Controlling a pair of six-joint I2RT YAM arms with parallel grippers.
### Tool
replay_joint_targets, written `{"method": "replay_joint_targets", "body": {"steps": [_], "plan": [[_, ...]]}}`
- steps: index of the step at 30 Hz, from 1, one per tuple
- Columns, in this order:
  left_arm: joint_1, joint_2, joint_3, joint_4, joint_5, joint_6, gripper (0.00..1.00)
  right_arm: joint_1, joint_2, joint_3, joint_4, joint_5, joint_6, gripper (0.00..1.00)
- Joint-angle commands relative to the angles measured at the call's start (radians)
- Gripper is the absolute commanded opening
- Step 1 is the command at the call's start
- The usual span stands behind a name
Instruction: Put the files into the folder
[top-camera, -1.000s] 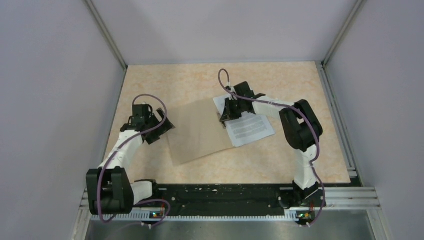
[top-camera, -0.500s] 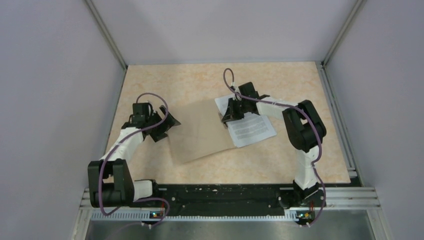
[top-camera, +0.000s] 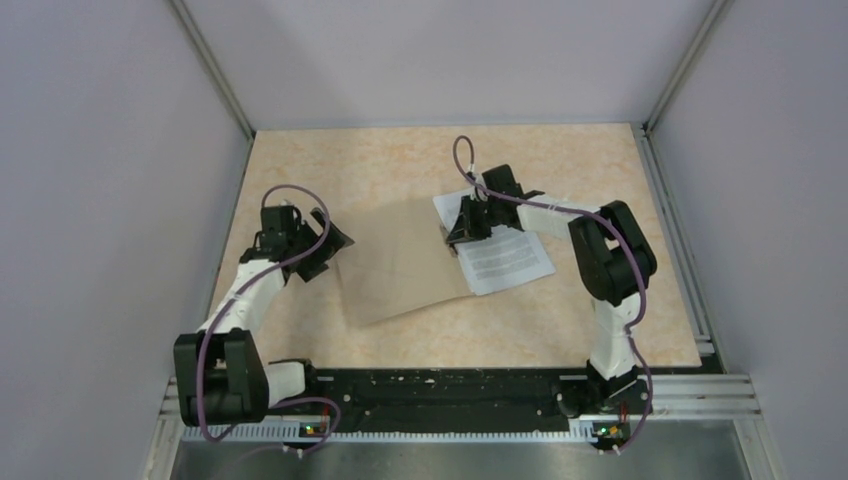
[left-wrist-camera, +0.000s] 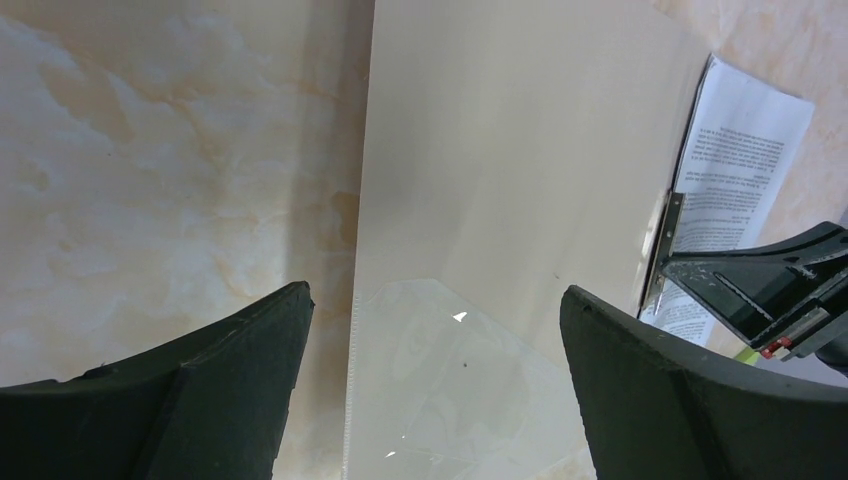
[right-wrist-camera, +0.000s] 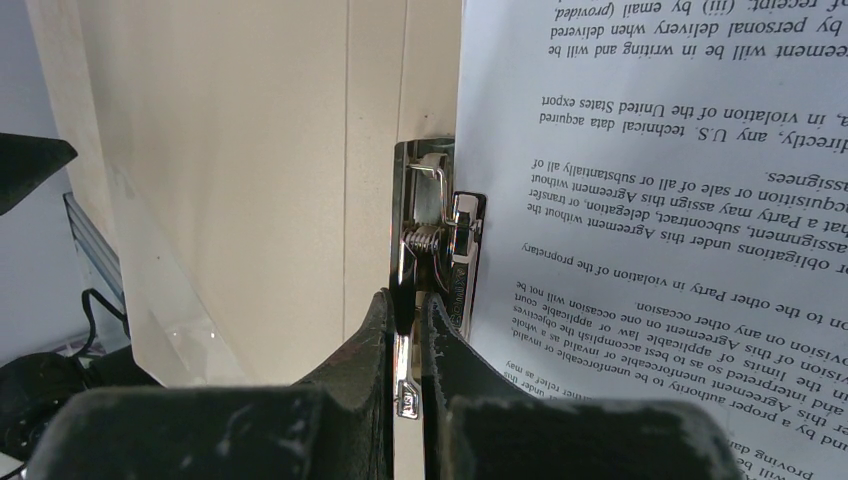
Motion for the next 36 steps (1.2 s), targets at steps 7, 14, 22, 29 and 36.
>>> {"method": "replay_joint_targets", "body": {"steps": [7,14,22,29,36], "plan": [[0.005,0.075,-0.096,0.207,0.144,-0.053,0.99,-0.02,-0.076,-0.019,0.001,-0.03,0.037,0.0],[0.006,0.049,-0.11,0.321,0.272,-0.12,0.99,-0.02,-0.082,-0.042,0.033,-0.011,0.074,0.0],[-0.003,-0.041,-0.033,0.275,0.366,-0.122,0.99,0.073,-0.065,-0.065,0.099,0.139,0.173,0.0],[-0.017,-0.105,0.047,0.203,0.405,-0.097,0.99,0.198,-0.007,-0.015,0.152,0.221,0.274,0.09],[-0.07,-0.13,0.145,0.115,0.4,-0.05,0.99,0.25,0.035,0.074,0.147,0.232,0.295,0.36]]}}
